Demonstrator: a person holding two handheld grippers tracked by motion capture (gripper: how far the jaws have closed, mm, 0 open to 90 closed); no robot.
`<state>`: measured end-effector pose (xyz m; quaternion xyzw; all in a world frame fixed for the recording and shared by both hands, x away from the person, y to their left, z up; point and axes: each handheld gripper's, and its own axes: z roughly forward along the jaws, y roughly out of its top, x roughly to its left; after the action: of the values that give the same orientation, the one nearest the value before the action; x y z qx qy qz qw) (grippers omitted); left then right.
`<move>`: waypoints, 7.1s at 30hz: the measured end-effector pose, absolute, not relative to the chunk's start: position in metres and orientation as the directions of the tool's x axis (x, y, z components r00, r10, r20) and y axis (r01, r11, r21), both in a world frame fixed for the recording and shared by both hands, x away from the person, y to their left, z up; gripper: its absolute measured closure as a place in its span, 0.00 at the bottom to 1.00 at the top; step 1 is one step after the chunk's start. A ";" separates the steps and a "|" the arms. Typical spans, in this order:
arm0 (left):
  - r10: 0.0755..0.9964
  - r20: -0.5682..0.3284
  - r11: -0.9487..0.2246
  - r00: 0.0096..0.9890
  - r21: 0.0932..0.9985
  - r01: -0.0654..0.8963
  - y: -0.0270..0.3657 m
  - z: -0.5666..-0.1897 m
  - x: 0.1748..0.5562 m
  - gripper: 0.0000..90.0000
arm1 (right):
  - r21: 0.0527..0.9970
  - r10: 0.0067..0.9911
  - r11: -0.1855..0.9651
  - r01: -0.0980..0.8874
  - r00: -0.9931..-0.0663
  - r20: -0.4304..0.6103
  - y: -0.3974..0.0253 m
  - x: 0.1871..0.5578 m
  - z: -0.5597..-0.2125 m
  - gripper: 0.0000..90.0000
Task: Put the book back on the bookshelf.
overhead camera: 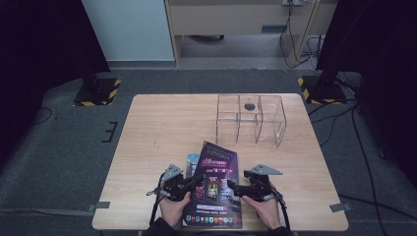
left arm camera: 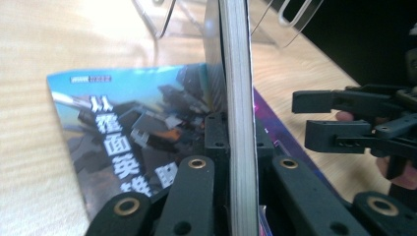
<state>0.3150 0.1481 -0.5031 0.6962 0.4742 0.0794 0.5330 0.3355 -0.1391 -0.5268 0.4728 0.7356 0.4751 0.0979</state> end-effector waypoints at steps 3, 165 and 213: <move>0.735 -0.379 0.028 0.563 0.846 0.532 0.151 -0.494 0.313 0.93 | 0.791 0.781 0.084 0.606 -0.532 0.325 -0.143 0.337 -0.525 0.19; 0.963 0.002 -0.183 0.269 0.738 0.650 0.202 -0.535 0.349 0.25 | 0.969 0.856 -0.148 0.198 -0.465 0.226 -0.248 0.351 -0.324 0.94; 0.974 0.005 -0.162 0.227 0.717 0.678 0.202 -0.536 0.352 0.11 | 0.989 0.962 -0.112 0.098 -0.240 0.132 -0.260 0.437 -0.356 0.93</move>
<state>0.3522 0.2022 -0.5358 0.7220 0.5721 0.2438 0.3032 0.4367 -0.2597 -0.3564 0.4845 0.5467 0.5666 0.3812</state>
